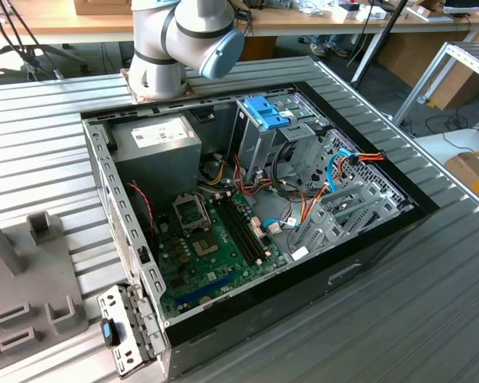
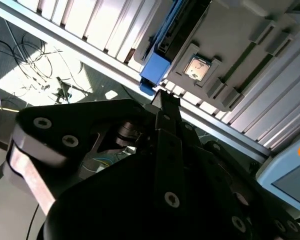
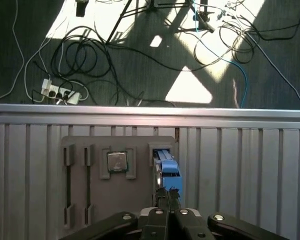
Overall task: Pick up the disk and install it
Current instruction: 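Pick up the disk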
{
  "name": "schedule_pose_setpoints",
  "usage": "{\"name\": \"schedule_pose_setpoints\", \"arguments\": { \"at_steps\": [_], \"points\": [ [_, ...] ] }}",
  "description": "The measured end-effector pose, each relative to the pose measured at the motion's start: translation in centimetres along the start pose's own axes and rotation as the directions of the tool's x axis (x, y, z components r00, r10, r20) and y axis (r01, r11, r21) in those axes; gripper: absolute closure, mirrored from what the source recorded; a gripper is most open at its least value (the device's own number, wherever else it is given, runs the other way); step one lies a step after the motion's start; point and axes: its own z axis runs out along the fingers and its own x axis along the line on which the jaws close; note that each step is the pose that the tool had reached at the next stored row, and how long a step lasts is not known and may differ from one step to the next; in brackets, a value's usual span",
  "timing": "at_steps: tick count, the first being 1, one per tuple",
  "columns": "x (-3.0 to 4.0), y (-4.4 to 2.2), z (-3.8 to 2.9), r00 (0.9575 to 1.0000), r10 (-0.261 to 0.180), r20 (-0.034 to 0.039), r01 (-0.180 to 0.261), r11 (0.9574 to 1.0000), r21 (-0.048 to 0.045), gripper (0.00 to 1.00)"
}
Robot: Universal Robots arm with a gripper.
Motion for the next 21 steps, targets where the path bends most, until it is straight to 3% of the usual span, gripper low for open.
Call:
{"name": "schedule_pose_setpoints", "arguments": {
  "at_steps": [7, 8, 10, 12, 18, 19, 21],
  "points": [
    [0.00, -0.26, 0.05, 0.9998, -0.022, -0.0003, 0.022, 0.9998, -0.0004, 0.89],
    [-0.35, -0.27, 0.11, 0.9998, -0.021, -0.0002, 0.021, 0.9998, -0.0003, 0.89],
    [-0.54, -1.15, 0.21, 0.9998, -0.021, -0.0003, 0.021, 0.9998, -0.0002, 0.89],
    [-0.54, -1.17, 0.64, 0.9998, -0.021, -0.0003, 0.021, 0.9998, -0.0004, 0.89],
    [-0.54, -1.17, 0.70, 0.9998, -0.021, -0.0003, 0.021, 0.9998, -0.0003, 0.89],
    [-0.54, -1.17, 0.71, 0.9998, -0.021, -0.0003, 0.021, 0.9998, -0.0003, 0.89],
    [-0.54, -1.17, 0.71, 0.9998, -0.021, -0.0003, 0.021, 0.9998, -0.0003, 0.76]
  ]
}}
